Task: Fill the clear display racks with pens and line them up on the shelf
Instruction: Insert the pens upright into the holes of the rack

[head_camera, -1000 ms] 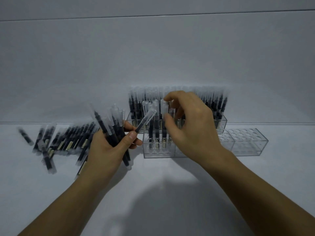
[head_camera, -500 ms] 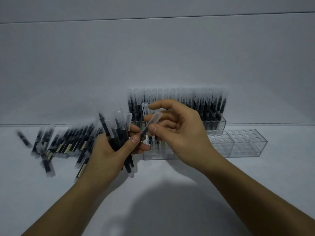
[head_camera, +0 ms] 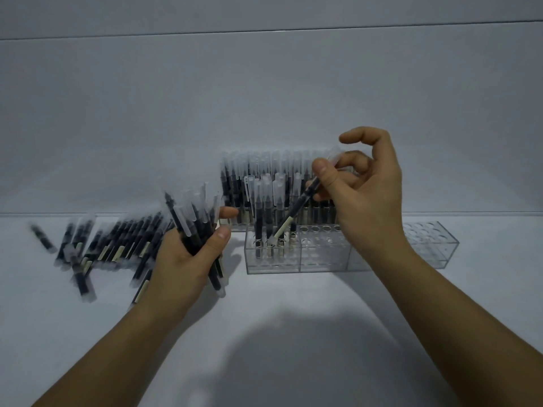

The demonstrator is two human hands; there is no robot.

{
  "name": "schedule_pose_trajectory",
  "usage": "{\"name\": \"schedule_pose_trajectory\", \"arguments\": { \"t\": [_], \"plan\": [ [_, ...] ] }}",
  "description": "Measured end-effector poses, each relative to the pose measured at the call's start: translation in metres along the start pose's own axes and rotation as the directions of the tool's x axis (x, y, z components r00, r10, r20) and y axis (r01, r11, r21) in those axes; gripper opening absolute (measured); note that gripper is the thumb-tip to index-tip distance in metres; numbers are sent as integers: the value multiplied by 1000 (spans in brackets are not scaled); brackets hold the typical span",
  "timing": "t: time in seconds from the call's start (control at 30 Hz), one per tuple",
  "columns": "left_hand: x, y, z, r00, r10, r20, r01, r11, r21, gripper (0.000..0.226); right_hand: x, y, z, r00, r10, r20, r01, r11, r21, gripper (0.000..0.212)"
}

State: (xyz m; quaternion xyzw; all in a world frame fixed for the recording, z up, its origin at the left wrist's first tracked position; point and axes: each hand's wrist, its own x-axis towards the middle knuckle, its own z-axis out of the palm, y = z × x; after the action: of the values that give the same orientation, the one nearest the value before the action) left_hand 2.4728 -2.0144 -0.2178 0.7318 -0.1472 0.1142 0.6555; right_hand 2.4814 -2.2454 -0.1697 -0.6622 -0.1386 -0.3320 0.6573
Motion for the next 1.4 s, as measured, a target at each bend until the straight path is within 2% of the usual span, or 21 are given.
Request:
{"name": "schedule_pose_trajectory", "arguments": {
  "t": [0.13,0.33,0.5,0.63,0.93,1.4],
  "plan": [
    [1,-4,0,999,-37,1,37,999,36,25,3,4,-5,994,-104,-42,97,984,-153,33],
    [4,-10,-3,998,-58,-28,60,995,73,25,3,4,-7,981,-190,-38,172,947,-272,34],
    [5,-8,0,996,-63,-60,61,998,-27,21,1,5,-5,957,-288,31,277,879,-387,36],
    [6,-6,1,995,-68,-72,65,997,-46,21,-2,8,-1,915,-379,137,396,782,-482,35],
    [6,-6,0,994,-73,-83,73,997,-4,22,-4,17,-1,906,-392,158,418,773,-478,12],
    [4,-6,0,997,-50,-54,51,999,11,20,-6,16,3,919,-327,219,392,803,-448,10]
  ]
}}
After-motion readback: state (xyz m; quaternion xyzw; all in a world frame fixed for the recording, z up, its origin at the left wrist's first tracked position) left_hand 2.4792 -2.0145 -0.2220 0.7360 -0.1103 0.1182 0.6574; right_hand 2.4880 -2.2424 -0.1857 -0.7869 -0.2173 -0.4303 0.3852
